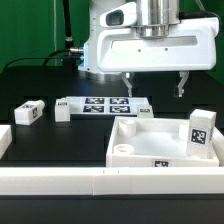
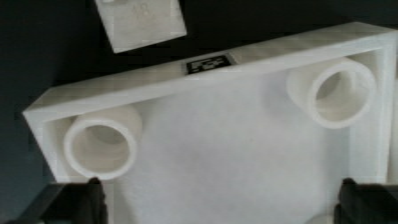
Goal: Assemble square table
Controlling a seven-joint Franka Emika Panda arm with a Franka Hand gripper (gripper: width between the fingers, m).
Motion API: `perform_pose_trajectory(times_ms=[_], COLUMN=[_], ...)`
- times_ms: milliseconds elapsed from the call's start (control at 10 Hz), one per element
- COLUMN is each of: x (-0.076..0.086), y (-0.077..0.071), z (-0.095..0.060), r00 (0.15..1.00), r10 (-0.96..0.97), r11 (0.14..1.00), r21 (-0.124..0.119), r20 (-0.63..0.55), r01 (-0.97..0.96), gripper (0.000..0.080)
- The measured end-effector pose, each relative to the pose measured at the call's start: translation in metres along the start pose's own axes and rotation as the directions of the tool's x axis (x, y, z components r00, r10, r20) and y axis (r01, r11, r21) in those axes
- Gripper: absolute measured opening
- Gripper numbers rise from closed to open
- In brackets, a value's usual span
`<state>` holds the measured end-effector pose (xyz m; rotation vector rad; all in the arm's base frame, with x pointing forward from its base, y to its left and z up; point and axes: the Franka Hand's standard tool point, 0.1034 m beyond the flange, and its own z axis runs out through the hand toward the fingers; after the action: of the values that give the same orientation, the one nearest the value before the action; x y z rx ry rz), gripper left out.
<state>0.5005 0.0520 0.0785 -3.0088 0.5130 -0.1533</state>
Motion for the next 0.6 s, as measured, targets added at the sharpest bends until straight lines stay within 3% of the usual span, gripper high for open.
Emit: perform_pose_trajectory(times_ms=[200,300,400,600], x=[-0.007,-0.012,-0.006,-0.016], y=[0.005,0.012,0.012,0.012], z=[0.008,0.009,0.008,0.007], r00=[0.993,0.969,0.960,0.911], r10=[-0.114,-0.191,-0.182,-0.170], r11=[0.993,0.981,0.983,0.984], r21=[-0.008,0.005,0.013,0.022], r20=[0.034,0.157,0.212,0.376], r01=[0.115,0.193,0.184,0.175], gripper=[0.0649,0.0649,0.0649,0.0649])
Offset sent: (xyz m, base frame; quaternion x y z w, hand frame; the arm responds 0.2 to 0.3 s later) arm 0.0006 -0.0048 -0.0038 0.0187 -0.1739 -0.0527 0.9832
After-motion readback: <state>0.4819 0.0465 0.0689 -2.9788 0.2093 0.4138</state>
